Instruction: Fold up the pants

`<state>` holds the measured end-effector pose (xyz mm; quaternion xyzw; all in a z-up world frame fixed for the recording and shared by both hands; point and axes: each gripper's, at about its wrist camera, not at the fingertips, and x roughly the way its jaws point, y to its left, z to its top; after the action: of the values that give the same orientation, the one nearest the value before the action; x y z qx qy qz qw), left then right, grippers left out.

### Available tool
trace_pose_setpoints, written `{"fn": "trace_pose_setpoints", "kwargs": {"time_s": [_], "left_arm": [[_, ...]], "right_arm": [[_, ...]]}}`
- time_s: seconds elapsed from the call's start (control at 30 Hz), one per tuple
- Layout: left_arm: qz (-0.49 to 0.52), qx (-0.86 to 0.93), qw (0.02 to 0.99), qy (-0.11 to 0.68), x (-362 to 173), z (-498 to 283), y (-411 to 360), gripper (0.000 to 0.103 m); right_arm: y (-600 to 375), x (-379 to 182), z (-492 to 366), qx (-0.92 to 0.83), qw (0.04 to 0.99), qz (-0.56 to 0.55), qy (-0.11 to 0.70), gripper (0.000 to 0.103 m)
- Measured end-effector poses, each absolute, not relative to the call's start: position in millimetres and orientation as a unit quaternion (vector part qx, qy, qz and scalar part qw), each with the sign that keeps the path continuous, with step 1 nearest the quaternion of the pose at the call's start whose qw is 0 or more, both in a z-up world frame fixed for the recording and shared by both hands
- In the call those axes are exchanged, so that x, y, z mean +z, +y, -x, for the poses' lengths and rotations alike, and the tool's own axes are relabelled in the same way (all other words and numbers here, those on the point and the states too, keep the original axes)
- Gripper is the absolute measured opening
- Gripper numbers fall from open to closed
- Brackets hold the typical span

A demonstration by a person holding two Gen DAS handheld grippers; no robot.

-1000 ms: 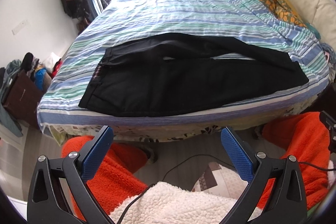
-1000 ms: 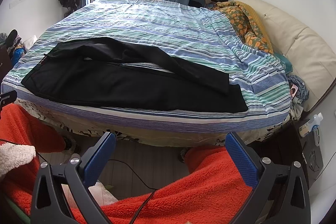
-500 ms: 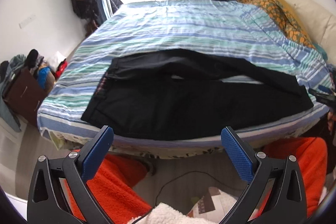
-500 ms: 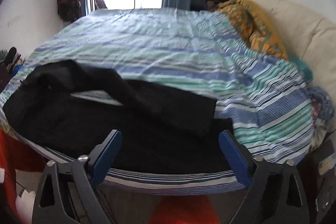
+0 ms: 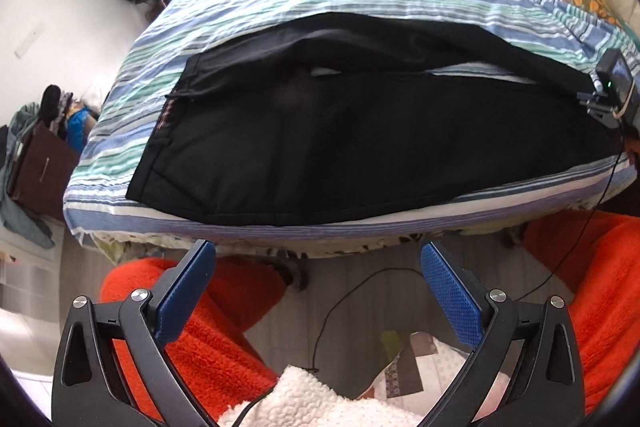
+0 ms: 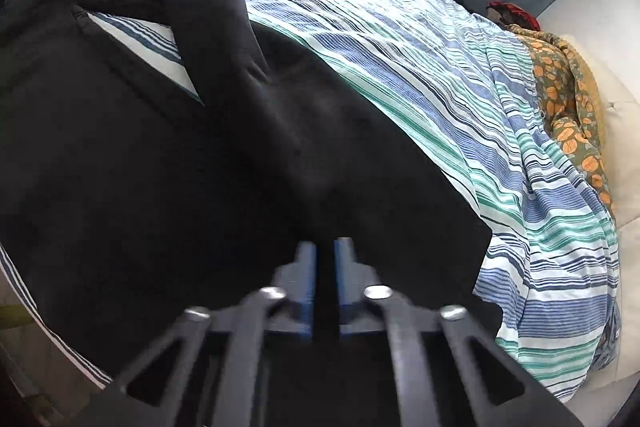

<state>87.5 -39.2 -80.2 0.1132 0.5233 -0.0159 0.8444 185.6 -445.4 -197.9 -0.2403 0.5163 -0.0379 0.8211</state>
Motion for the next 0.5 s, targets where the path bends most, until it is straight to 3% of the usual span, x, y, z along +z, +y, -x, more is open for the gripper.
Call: {"fn": "trace_pose_setpoints", "kwargs": {"time_s": [0.13,0.17,0.2,0.23,0.27,0.37,0.5], "left_arm": [[-0.12,-0.012,0.839,0.53,-82.7,-100.2,-47.8,0.102],[-0.119,-0.011,0.839,0.53,-82.2,-104.4,-49.2,0.102],[-0.115,-0.011,0.839,0.531,-82.0,-109.1,-50.3,0.102],[-0.111,-0.012,0.839,0.532,-81.0,-112.4,-51.9,0.102],[-0.108,-0.014,0.84,0.531,-80.8,-115.1,-54.4,0.102],[-0.106,-0.015,0.842,0.529,-85.9,-117.8,-58.0,0.102],[-0.095,-0.021,0.817,0.568,-114.1,-126.9,-58.3,0.102]], "right_arm": [[-507.8,-113.7,-262.0,-0.084,0.854,0.165,0.487,0.004],[-533.7,-97.5,-287.1,-0.102,0.854,0.125,0.494,0.01],[-557.6,-87.8,-306.1,-0.132,0.85,0.093,0.502,0.019],[-583.6,-80.7,-319.7,-0.172,0.843,0.064,0.506,0.041],[-601.4,-75.6,-323.0,-0.197,0.844,0.047,0.496,0.055],[-635.4,-79.5,-300.3,-0.227,0.859,-0.014,0.459,0.055],[-659.9,-140.0,-265.7,-0.166,0.843,-0.195,0.473,0.051]]}}
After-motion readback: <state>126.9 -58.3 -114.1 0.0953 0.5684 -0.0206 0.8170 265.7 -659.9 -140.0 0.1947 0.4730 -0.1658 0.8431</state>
